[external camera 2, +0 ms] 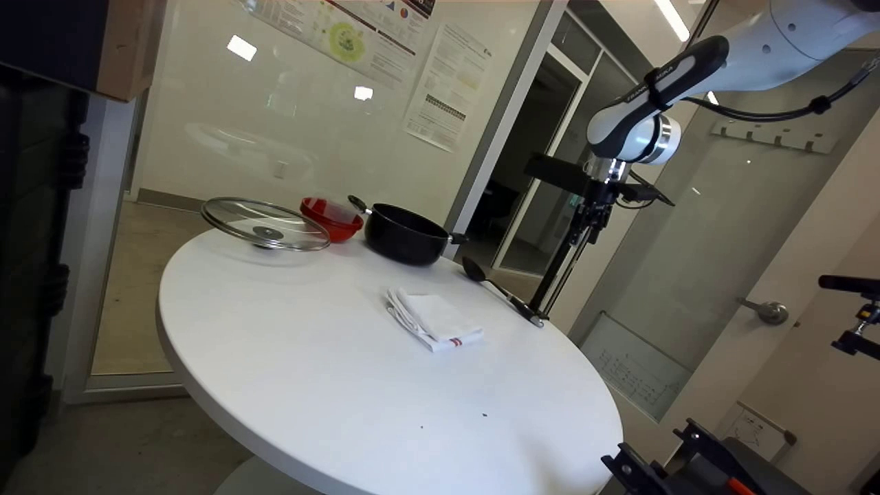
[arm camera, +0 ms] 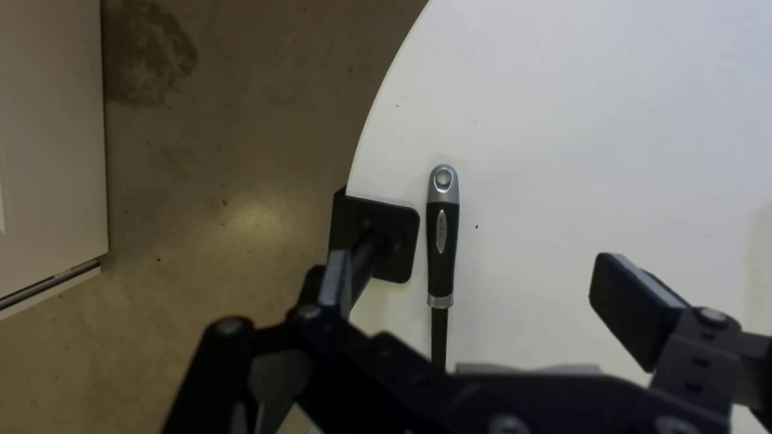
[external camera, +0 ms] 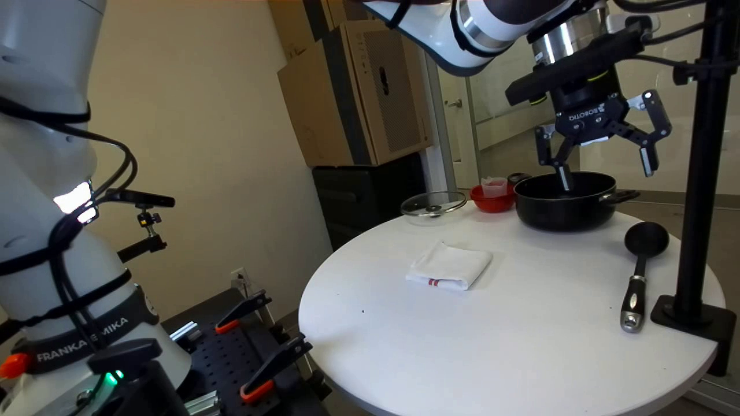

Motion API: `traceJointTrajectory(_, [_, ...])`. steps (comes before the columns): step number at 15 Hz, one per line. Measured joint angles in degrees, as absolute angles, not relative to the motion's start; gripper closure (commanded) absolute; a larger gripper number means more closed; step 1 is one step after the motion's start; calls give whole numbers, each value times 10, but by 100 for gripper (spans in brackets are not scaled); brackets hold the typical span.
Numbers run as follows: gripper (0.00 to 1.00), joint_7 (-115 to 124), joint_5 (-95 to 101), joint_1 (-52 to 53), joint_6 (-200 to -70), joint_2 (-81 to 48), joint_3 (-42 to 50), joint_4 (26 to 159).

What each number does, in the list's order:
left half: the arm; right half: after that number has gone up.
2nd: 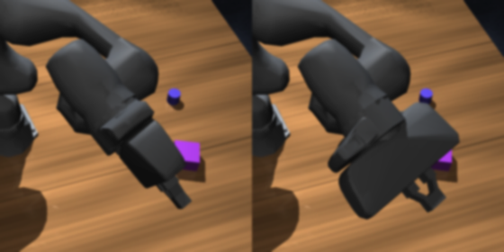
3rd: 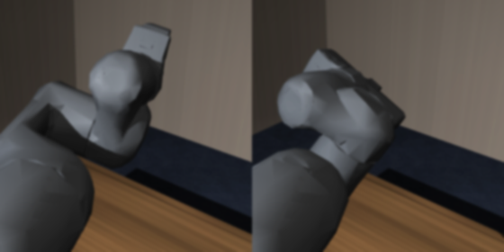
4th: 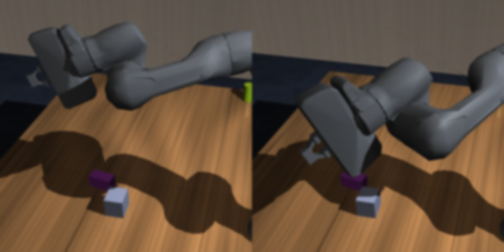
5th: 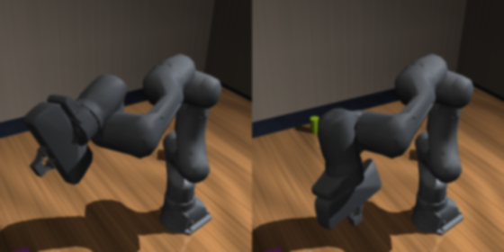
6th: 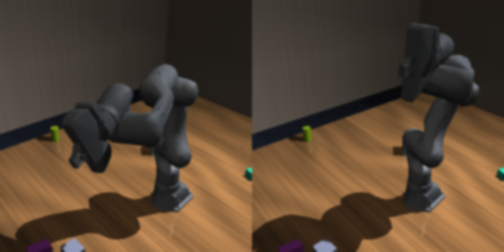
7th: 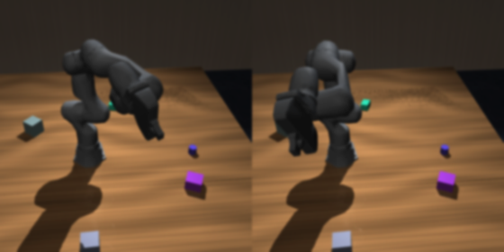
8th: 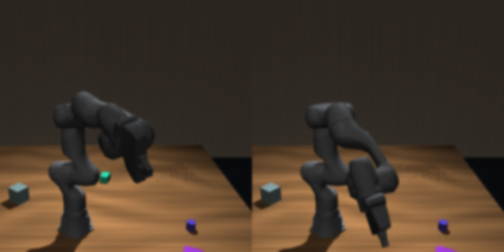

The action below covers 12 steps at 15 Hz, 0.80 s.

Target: Move the black spoon to the left

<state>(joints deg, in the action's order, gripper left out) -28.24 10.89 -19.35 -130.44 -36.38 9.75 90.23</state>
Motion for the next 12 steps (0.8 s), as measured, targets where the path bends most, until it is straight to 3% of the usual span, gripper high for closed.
traceJointTrajectory(12, [0, -286, 109, -203, -1339, -414, 94, 910])
